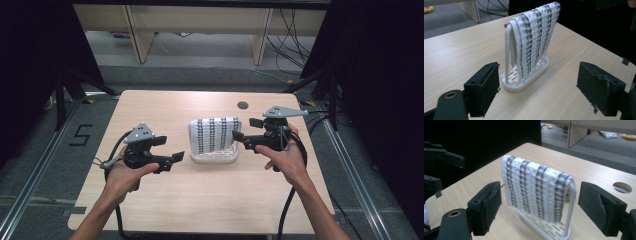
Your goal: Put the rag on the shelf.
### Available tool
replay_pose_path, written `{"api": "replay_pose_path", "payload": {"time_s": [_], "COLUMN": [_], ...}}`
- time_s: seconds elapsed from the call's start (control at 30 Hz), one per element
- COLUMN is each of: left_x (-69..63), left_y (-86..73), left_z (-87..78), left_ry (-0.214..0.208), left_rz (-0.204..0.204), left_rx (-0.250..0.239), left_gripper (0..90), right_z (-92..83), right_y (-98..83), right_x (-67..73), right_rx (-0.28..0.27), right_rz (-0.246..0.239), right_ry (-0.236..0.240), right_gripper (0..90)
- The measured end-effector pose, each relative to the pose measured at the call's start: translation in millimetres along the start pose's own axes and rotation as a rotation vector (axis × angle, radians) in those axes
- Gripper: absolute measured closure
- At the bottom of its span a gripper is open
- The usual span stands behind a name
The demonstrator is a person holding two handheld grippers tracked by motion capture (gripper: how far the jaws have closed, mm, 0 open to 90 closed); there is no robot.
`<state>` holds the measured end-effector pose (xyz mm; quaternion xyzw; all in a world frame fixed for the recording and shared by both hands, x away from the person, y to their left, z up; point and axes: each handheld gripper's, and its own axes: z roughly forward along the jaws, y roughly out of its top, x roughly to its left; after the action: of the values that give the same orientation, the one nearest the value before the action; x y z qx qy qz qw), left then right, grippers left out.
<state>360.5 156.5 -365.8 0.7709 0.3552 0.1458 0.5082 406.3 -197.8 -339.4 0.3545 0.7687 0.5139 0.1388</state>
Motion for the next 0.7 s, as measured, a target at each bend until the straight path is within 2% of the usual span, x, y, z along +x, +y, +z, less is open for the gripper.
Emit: {"api": "replay_pose_path", "payload": {"time_s": [0.1,0.13,0.17,0.2,0.3,0.33,0.37,0.43,0.47,0.5,0.7], "left_x": [-1.8,-2.4,-3.3,-4.1,-6.0,-6.5,-6.9,-7.4,-7.7,-7.6,-9.7], "left_y": [-3.5,-4.9,-6.3,-7.8,-11.4,-12.6,-13.8,-16.1,-17.3,-18.2,-25.0], "left_z": [-1.9,-2.5,-2.9,-3.1,-5.4,-5.8,-6.2,-6.7,-6.7,-7.1,-7.8], "left_ry": [0.001,0.0,-0.001,-0.004,-0.004,-0.004,-0.006,-0.009,-0.011,-0.01,-0.014], "left_rz": [0.004,0.006,0.007,0.006,0.01,0.011,0.012,0.015,0.015,0.019,0.022], "left_rx": [-0.003,-0.003,-0.002,-0.007,-0.006,-0.006,-0.004,-0.005,-0.009,-0.007,-0.004], "left_gripper": [17.5,17.5,17.5,17.5,17.5,17.5,17.5,17.5,17.5,17.5,17.5], "right_z": [-1.7,-2.7,-4.0,-4.2,-4.8,-5.7,-5.7,-7.9,-7.2,-7.5,-9.2], "right_y": [-2.9,-4.1,-4.6,-5.9,-8.4,-9.1,-9.9,-11.1,-12.0,-12.7,-16.9], "right_x": [2.0,4.2,3.5,6.4,6.6,8.1,7.9,9.5,9.0,10.2,12.5], "right_rx": [-0.004,0.0,0.0,-0.001,-0.009,-0.002,-0.007,0.005,-0.003,-0.002,-0.009], "right_rz": [-0.005,0.013,-0.009,0.021,0.0,0.017,-0.002,0.008,-0.002,0.011,0.002], "right_ry": [-0.015,-0.017,-0.022,-0.02,-0.008,0.003,-0.005,-0.008,-0.001,0.002,0.001], "right_gripper": [19.2,19.1,19.1,19.1,19.0,19.0,19.0,19.0,19.0,19.0,19.2]}}
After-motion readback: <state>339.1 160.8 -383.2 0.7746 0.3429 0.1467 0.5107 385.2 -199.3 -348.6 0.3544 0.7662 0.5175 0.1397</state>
